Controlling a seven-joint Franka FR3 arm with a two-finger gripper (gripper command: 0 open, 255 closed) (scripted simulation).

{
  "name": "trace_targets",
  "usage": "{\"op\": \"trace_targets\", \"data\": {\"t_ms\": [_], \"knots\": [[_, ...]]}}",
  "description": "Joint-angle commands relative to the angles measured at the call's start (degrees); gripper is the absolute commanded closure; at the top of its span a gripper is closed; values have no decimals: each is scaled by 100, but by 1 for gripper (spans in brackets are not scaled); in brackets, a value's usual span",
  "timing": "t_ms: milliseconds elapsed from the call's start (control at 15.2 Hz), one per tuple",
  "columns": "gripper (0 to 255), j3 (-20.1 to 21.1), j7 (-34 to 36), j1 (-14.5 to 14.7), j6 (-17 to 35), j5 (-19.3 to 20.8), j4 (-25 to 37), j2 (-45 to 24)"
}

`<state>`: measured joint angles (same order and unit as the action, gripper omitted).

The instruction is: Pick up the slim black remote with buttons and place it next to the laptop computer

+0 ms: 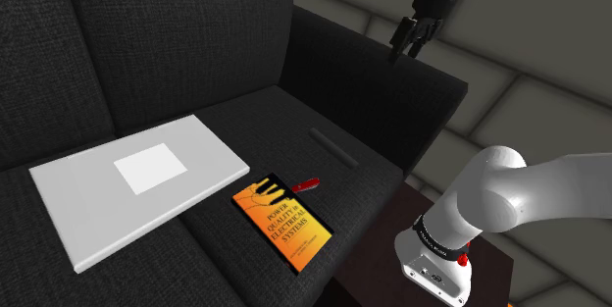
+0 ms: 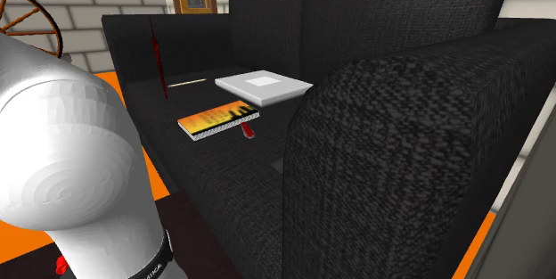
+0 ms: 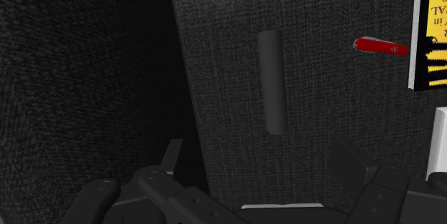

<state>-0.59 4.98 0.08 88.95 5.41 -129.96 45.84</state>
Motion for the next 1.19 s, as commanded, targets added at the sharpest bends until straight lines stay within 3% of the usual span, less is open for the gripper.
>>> {"op": "trace_targets", "data": {"t_ms": [0, 594, 1122], "knots": [[0, 0, 0, 0, 0, 0, 0, 0], [0, -172, -31, 125, 1666, -213, -1689, -24], [0, -314, -135, 302, 3399, -445, -2789, -697]]}}
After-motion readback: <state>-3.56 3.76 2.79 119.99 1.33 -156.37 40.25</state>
